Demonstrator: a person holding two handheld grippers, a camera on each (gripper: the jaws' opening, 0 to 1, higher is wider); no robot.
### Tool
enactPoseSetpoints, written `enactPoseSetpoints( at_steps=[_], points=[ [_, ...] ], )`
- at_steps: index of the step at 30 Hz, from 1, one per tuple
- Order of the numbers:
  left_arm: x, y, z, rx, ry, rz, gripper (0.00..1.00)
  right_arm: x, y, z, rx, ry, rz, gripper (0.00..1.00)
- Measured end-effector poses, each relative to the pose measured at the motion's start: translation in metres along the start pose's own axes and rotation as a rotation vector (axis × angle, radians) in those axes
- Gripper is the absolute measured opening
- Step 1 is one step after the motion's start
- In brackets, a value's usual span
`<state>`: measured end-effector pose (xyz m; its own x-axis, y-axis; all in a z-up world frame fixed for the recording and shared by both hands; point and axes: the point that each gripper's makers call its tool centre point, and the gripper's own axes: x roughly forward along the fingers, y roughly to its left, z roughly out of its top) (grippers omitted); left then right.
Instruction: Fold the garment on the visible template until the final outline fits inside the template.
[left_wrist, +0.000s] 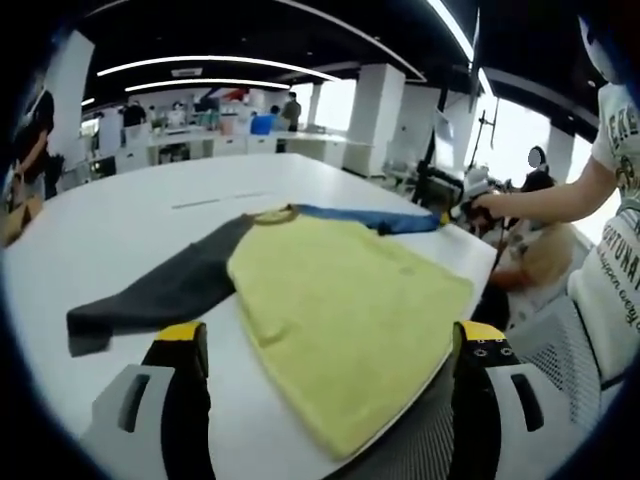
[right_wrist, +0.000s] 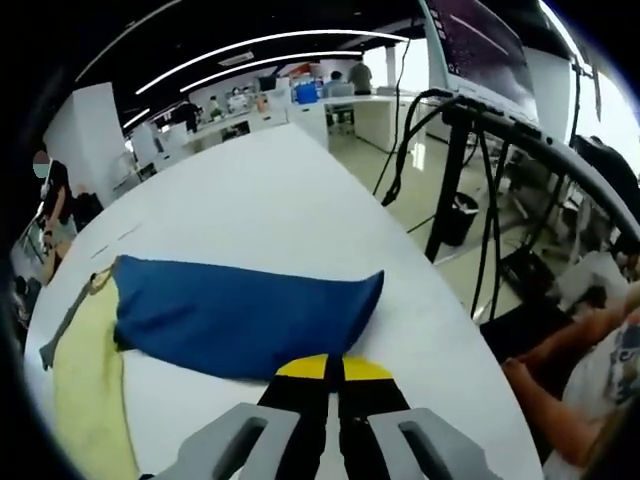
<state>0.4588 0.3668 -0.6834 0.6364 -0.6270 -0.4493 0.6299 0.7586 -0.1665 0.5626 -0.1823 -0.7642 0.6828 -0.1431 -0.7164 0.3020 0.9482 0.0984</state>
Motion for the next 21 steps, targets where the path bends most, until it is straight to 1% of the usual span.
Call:
enactPoseSetpoints(
  at_steps=[2, 10, 18, 21],
  points=[
    [0.000, 0.000, 0.000, 0.002, 0.003, 0.003, 0.99, -0.001, 0.005, 0.006, -0.002, -0.009, 0.012, 0.00],
    [-0.002, 0.003, -0.002, 0.001, 0.007, 0.006, 0.99, -0.004, 0.025, 0.024, -0.054, -0.039, 0.054, 0.00],
    [-0.002, 0.005, -0.003, -0.001, 0.008, 0.012, 0.99, -0.005, 0.041, 0.031, -0.084, -0.054, 0.082, 0.00],
    [-0.002, 0.005, -0.002, -0.004, 0.002, 0.014, 0.99, -0.008, 0.052, 0.034, -0.090, -0.062, 0.102, 0.00]
  ],
)
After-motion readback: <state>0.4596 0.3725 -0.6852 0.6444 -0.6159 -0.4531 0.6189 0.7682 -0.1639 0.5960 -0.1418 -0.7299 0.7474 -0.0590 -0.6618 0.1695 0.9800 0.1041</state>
